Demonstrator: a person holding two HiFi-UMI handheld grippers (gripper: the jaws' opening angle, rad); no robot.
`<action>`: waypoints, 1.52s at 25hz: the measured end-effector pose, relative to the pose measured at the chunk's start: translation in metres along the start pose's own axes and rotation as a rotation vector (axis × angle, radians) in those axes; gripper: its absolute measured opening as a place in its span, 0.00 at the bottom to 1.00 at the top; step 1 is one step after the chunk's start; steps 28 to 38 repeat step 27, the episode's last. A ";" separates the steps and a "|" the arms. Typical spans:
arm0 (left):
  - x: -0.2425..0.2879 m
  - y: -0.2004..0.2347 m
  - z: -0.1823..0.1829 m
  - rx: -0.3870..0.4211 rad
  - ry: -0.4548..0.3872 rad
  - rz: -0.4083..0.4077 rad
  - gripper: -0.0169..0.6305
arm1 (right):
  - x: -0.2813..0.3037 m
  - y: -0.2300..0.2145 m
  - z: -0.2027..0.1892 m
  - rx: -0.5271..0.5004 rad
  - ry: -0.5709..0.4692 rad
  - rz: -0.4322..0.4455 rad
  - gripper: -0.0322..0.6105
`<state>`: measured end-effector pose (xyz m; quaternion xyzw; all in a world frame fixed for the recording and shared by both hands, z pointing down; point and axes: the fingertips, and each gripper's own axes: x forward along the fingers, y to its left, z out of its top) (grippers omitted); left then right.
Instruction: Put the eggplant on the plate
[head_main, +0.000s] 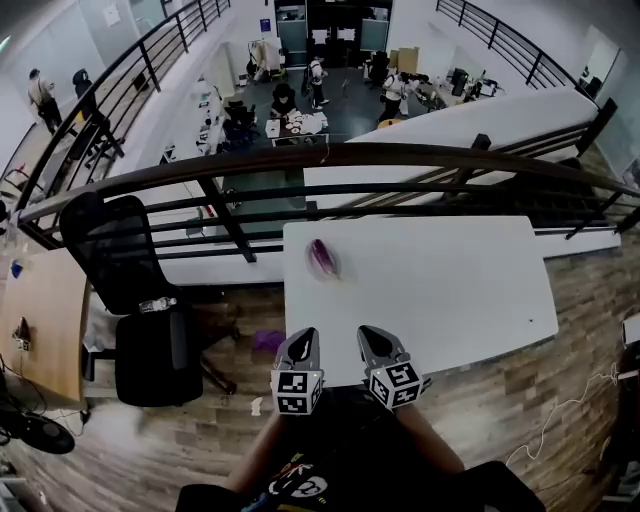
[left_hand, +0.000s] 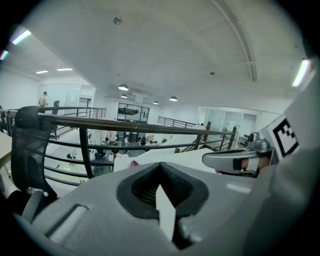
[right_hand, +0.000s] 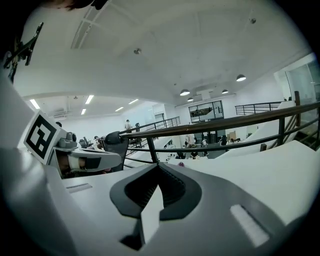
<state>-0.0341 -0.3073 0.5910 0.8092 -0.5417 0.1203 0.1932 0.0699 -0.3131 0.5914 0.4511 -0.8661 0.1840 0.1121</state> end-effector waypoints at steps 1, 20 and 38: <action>-0.002 -0.001 -0.001 0.001 0.000 -0.003 0.03 | -0.002 0.001 0.001 -0.004 -0.006 0.000 0.05; -0.008 -0.011 0.007 0.020 -0.026 -0.008 0.03 | -0.005 0.009 0.014 -0.039 -0.021 0.054 0.05; -0.001 -0.007 0.006 0.020 -0.030 -0.003 0.03 | -0.001 0.005 0.011 -0.030 -0.015 0.064 0.05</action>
